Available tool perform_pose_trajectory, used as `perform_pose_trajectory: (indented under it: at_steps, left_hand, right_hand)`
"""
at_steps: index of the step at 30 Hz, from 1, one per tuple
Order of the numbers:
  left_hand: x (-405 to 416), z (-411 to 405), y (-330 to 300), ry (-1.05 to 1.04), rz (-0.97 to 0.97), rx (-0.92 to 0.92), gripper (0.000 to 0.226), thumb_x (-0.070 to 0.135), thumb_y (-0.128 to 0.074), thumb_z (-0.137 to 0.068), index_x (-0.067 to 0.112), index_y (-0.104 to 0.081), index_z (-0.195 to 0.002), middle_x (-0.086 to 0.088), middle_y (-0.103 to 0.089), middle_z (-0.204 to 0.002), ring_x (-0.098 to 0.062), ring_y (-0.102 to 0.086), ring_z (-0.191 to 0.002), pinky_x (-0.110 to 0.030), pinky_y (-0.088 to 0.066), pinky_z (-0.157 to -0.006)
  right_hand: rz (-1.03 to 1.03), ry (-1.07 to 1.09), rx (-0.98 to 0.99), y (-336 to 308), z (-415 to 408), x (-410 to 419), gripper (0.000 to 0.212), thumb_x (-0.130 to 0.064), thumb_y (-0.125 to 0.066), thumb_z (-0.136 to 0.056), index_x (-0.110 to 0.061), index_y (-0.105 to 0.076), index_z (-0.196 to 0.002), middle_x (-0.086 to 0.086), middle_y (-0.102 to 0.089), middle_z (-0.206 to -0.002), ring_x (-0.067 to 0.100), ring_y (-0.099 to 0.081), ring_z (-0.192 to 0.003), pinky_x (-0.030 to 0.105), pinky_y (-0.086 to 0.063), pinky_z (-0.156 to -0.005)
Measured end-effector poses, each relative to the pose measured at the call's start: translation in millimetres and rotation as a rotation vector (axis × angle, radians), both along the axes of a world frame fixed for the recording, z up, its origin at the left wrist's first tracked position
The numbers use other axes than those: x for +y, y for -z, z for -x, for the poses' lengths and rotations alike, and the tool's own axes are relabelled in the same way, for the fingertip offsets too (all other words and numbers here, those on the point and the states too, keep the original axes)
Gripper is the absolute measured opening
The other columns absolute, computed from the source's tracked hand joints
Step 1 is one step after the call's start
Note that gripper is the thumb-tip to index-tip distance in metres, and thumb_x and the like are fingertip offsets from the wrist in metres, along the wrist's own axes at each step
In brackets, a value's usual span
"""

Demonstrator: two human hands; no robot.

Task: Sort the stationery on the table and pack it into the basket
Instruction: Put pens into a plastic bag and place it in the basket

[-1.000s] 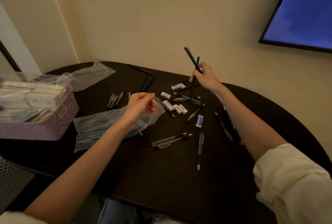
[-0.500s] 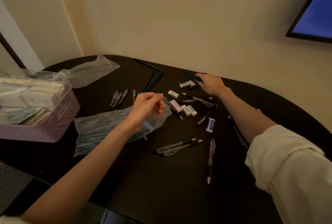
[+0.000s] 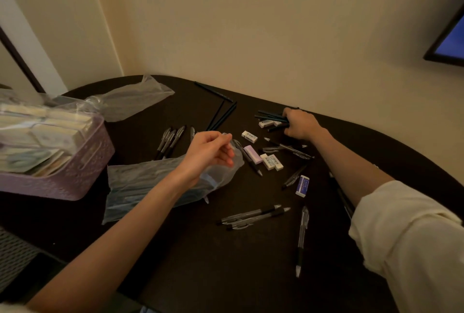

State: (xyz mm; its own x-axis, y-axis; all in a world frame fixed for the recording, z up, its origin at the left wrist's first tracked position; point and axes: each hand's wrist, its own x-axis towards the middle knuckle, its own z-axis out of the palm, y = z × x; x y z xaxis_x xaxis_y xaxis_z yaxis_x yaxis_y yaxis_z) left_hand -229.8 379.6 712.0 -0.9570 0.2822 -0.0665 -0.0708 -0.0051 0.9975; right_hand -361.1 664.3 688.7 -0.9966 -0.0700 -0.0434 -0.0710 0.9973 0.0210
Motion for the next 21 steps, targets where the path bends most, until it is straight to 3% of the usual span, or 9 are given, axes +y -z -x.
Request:
perform_pose_trajectory:
  at_steps: [4, 8, 15, 21]
  left_hand:
    - [0, 2, -4, -0.004, 0.014, 0.019, 0.026, 0.019, -0.052, -0.098, 0.005, -0.063, -0.079, -0.007, -0.066, -0.069, -0.019, -0.064, -0.063, -0.028, -0.057, -0.064]
    - [0, 4, -7, -0.013, 0.018, 0.023, 0.025, 0.019, -0.052, -0.098, 0.006, -0.063, -0.079, -0.007, -0.065, -0.070, -0.018, -0.064, -0.063, -0.027, -0.056, -0.063]
    - [2, 5, -10, -0.031, 0.019, 0.007, 0.025, 0.018, -0.052, -0.098, 0.004, -0.063, -0.081, -0.006, -0.065, -0.068, -0.016, -0.063, -0.062, -0.024, -0.055, -0.060]
    - [2, 10, -9, -0.030, 0.014, -0.002, 0.026, 0.019, -0.053, -0.098, 0.006, -0.064, -0.078, -0.006, -0.065, -0.068, -0.016, -0.063, -0.062, -0.026, -0.056, -0.063]
  right_hand:
    - [-0.113, -0.016, -0.058, -2, 2, 4, 0.029, -0.013, -0.062, -0.086, -0.015, -0.054, -0.114, 0.007, -0.060, -0.109, 0.025, -0.059, -0.098, 0.035, -0.048, -0.074]
    - [-0.213, -0.054, -0.078, -7, -2, 6, 0.022, -0.019, -0.063, -0.085, -0.015, -0.058, -0.106, 0.006, -0.062, -0.100, 0.022, -0.060, -0.088, 0.035, -0.052, -0.074]
    - [-0.117, -0.181, 0.366, -18, -14, 7, 0.021, -0.026, -0.052, -0.093, -0.009, -0.051, -0.105, 0.010, -0.057, -0.097, 0.024, -0.055, -0.081, 0.034, -0.044, -0.063]
    - [-0.234, -0.178, 0.314, -34, -3, -7, 0.030, -0.034, -0.038, -0.102, -0.007, -0.050, -0.108, 0.014, -0.063, -0.091, 0.026, -0.055, -0.073, 0.034, -0.039, -0.058]
